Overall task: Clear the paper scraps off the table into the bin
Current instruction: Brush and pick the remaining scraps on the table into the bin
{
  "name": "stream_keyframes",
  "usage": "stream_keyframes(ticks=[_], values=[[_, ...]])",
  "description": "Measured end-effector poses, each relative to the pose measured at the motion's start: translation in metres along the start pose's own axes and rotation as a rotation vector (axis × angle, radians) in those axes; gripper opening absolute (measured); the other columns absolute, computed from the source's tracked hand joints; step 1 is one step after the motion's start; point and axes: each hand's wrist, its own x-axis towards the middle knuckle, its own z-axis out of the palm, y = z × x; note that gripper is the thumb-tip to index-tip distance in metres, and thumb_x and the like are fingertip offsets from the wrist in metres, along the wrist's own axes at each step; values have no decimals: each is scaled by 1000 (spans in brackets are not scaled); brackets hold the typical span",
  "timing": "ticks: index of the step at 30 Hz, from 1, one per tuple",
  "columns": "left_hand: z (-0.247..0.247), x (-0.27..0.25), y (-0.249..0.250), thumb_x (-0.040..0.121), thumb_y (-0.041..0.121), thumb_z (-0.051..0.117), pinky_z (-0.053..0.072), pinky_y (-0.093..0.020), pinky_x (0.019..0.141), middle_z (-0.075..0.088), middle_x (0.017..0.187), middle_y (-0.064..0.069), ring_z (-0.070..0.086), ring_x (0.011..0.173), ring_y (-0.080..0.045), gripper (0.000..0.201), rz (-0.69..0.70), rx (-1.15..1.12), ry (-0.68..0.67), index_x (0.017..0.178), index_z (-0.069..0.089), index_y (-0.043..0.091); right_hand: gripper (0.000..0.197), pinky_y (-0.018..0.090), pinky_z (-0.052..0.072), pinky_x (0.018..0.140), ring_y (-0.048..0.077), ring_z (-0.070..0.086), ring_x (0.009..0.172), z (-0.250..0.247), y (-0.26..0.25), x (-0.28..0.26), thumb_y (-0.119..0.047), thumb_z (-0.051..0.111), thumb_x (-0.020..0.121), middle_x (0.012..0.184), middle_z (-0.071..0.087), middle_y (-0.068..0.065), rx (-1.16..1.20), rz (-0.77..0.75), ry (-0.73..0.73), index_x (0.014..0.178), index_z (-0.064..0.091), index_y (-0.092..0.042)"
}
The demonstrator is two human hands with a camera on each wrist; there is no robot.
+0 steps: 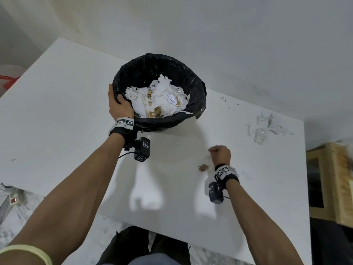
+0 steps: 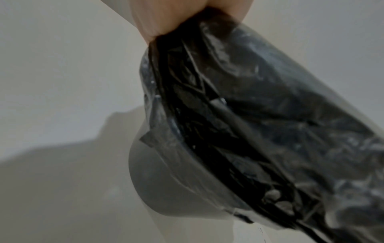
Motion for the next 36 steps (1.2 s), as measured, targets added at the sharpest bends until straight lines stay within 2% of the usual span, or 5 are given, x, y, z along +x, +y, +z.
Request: stream_keyframes(ticks=[9,14,23,30,36], values=[[10,-12,17,98,14,38,32,-7,88,49,141,0,53,120,-21,47,3,-43,-126,144,35,26,21,24,53,78,14,67,75,-95,-173,5,-1,62,80,82,74,2,403,-284,279,81,77,-15],[16,-16,22,98,14,38,41,-18,68,65,115,6,47,56,-10,53,-26,-25,-127,148,25,27,17,21,52,74,8,66,79,-77,-215,2,-10,63,85,86,72,-6,409,-373,157,93,76,-19],[27,-6,24,98,15,39,36,-23,98,50,140,1,51,123,-24,47,-49,42,-165,144,35,20,25,26,44,88,19,59,101,-72,-140,25,-12,45,95,106,64,3,382,-238,513,105,67,-15],[42,-5,28,99,16,37,33,-18,96,51,139,1,51,123,-22,46,-68,36,-171,145,33,22,48,40,35,108,31,39,134,8,-44,39,-5,43,90,147,40,13,-178,-145,-166,138,46,-9],[52,1,24,99,17,38,31,-19,98,49,141,-1,48,126,-22,46,-9,73,-178,144,34,19,54,51,22,114,29,19,144,32,-16,27,-18,30,95,158,20,-2,-457,-311,-284,148,26,-17]])
